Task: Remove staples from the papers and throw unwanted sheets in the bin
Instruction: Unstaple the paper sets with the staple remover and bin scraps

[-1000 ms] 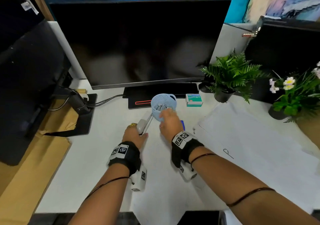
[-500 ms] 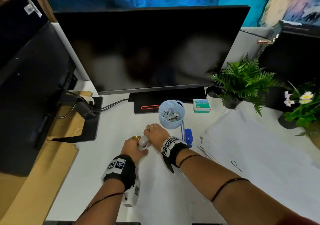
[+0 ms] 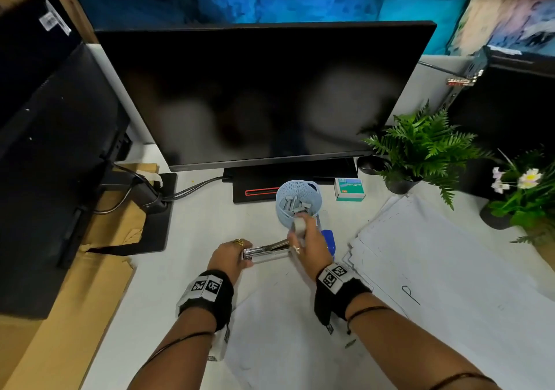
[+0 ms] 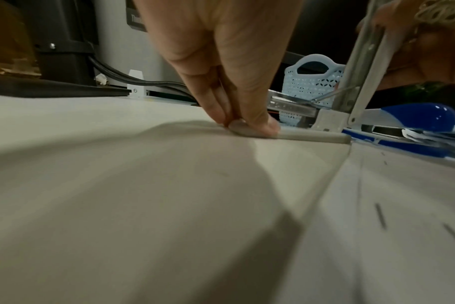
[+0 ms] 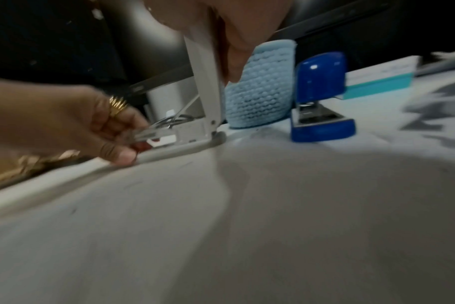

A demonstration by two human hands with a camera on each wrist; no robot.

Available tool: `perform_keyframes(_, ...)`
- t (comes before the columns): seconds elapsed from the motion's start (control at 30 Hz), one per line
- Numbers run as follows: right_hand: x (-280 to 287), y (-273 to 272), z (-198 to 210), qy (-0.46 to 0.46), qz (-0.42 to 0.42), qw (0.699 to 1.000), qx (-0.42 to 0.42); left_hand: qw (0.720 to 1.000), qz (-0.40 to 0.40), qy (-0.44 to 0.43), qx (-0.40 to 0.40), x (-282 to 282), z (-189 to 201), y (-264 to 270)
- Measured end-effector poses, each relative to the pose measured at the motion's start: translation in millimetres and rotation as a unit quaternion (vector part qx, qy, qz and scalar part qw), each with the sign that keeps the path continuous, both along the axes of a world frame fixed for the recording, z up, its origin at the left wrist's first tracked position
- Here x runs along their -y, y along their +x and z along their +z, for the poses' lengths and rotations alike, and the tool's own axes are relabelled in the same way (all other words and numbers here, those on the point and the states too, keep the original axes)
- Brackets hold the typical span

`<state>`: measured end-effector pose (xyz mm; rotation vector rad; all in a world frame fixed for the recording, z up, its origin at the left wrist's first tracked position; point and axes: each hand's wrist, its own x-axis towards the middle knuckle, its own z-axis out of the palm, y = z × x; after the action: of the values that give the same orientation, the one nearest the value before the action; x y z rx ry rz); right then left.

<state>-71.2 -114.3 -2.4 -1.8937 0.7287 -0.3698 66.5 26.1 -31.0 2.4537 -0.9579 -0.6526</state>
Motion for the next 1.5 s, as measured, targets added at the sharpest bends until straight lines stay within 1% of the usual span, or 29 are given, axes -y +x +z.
perform_keyframes(0.03, 4, -4, 1, 0.007, -0.033, 0.999, 0.031, 1.0, -0.006, 0.002, 0.005, 1, 0, 1)
perform_keyframes(0.07, 8, -7, 1, -0.025, -0.058, 0.997, 0.051, 1.0, -0.009, 0.005, 0.008, 1, 0, 1)
perform_keyframes(0.1, 14, -9, -1, -0.093, -0.073, 0.992, 0.042, 1.0, -0.012, 0.008, 0.013, 1, 0, 1)
perform_keyframes(0.17, 23, -16, -9, -0.246, -0.082, 0.965, -0.024, 1.0, -0.019, 0.011, 0.021, 1, 0, -1)
perform_keyframes(0.2, 27, -20, -14, -0.288, -0.093, 0.952, -0.046, 0.999, -0.022, 0.01, 0.022, 2, 0, -1)
perform_keyframes(0.3, 31, -29, -19, -0.313, -0.118, 0.939, -0.083, 0.999, -0.029, 0.008, 0.026, 4, 0, -1)
perform_keyframes(0.37, 32, -26, -14, -0.322, -0.118, 0.933, -0.107, 0.998, -0.043, 0.013, 0.038, 5, 1, 1)
perform_keyframes(0.4, 32, -23, -10, -0.336, -0.117, 0.925, -0.133, 0.997, -0.05, 0.022, 0.045, 6, 2, 1)
perform_keyframes(0.43, 31, -18, -4, -0.337, -0.106, 0.92, -0.17, 0.997, -0.054, 0.029, 0.052, 6, 3, 1)
perform_keyframes(0.47, 27, -13, 2, -0.334, -0.074, 0.915, -0.215, 0.996, -0.054, 0.033, 0.056, 6, 4, 0)
perform_keyframes(0.57, 18, -7, 0, -0.386, 0.042, 0.871, -0.302, 0.996, -0.055, 0.034, 0.062, 7, 4, 0)
perform_keyframes(0.63, 8, -9, -6, -0.402, 0.076, 0.85, -0.332, 0.995, -0.059, 0.042, 0.065, 8, 5, 1)
perform_keyframes(0.73, -3, -20, -11, -0.41, 0.106, 0.836, -0.351, 0.994, -0.067, 0.056, 0.061, 11, 6, 4)
perform_keyframes(0.8, -3, -29, -21, -0.406, 0.12, 0.846, -0.325, 0.995, -0.068, 0.052, 0.047, 14, 6, 5)
perform_keyframes(0.87, -6, -37, -38, -0.356, 0.134, 0.866, -0.325, 0.996, -0.067, 0.039, 0.033, 16, 5, 5)
perform_keyframes(0.93, -10, -45, -41, -0.351, 0.155, 0.869, -0.312, 0.997, -0.068, 0.029, 0.025, 19, 5, 3)
perform_keyframes(0.97, -10, -47, -42, -0.336, 0.163, 0.876, -0.305, 0.997, -0.069, 0.027, 0.023, 21, 5, 2)
perform_keyframes(1.0, -10, -48, -41, -0.309, 0.183, 0.878, -0.315, 0.997, -0.071, 0.027, 0.024, 22, 5, 0)
perform_keyframes(1.1, -9, -50, -38, -0.331, 0.201, 0.86, -0.331, 0.996, -0.078, 0.031, 0.023, 26, 7, 0)
perform_keyframes(1.17, -7, -47, -36, -0.335, 0.204, 0.856, -0.337, 0.992, -0.108, 0.061, 0.028, 31, 12, 2)
perform_keyframes(1.23, -4, -47, -34, -0.343, 0.204, 0.845, -0.356, 0.984, -0.139, 0.094, 0.054, 38, 23, 4)
perform_keyframes(1.27, -1, -47, -35, -0.347, 0.194, 0.843, -0.363, 0.982, -0.144, 0.095, 0.077, 43, 31, 5)
perform_keyframes(1.37, 5, -46, -33, -0.335, 0.166, 0.849, -0.374, 0.977, -0.13, 0.036, 0.165, 65, 64, 3)
perform_keyframes(1.43, 6, -45, -33, -0.326, 0.158, 0.854, -0.374, 0.967, -0.136, -0.005, 0.217, 85, 81, -1)
perform_keyframes(1.5, 6, -44, -34, -0.318, 0.149, 0.858, -0.374, 0.955, -0.159, -0.004, 0.249, 105, 89, -5)
